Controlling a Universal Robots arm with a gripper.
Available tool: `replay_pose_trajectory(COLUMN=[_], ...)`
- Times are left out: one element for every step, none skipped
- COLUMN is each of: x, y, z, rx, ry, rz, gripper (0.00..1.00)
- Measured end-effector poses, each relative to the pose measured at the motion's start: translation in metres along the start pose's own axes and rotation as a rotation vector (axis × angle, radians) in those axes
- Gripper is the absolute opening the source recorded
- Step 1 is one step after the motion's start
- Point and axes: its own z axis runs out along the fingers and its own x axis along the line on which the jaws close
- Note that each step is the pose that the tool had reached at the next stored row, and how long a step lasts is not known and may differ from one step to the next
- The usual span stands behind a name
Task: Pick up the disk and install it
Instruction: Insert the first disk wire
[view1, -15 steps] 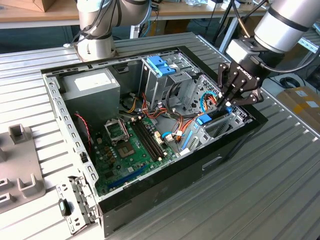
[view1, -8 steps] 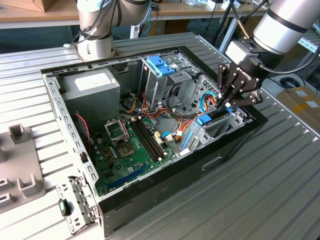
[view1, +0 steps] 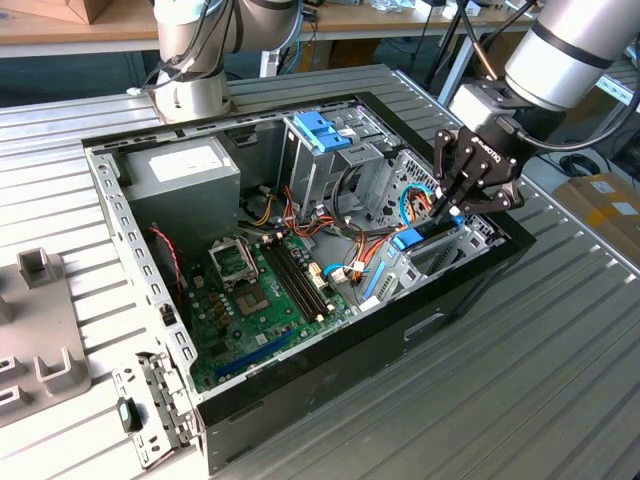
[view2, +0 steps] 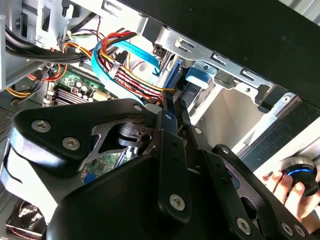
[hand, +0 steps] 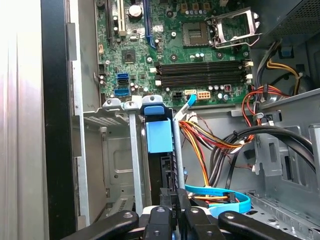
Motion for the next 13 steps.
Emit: replay_pose_trajectory(x=[0.0, 0.0, -0.0001, -0.0001, 0.0, 0.0, 0.0, 0.0, 0.0, -0.0001, -0.0002, -0.0002, -0.0003], y=[0.0, 0.0, 0.0, 0.0, 0.0, 0.0, 0.0, 0.0, 0.0, 0.0001, 0.0002, 0.0005, 0.0008], z=[0.0001, 0.0001, 0.0004, 0.0005, 0.0005, 0.0003, 0.0003, 0.0003, 0.0003, -0.0005, -0.0022, -0.0049, -0.007], rx=[0.0, 0.0, 0.0, -0.0001, -0.0001, 0.0, 0.0, 0.0, 0.0, 0.0001, 0.0001, 0.0001, 0.0001], ry=[-0.0002, -0.0001, -0.0006, -0.0008, -0.0007, -0.0001, 0.0, 0.0, 0.0001, 0.0009, 0.0011, 0.0009, 0.0012], rz=[0.0, 0.0, 0.0, 0.0, 0.0, 0.0, 0.0, 0.0, 0.0, 0.001, 0.001, 0.001, 0.001], gripper=[0.16, 0.16, 0.18, 0.24, 0.24, 0.36, 0.36, 0.36, 0.36, 0.36, 0.36, 0.36, 0.36])
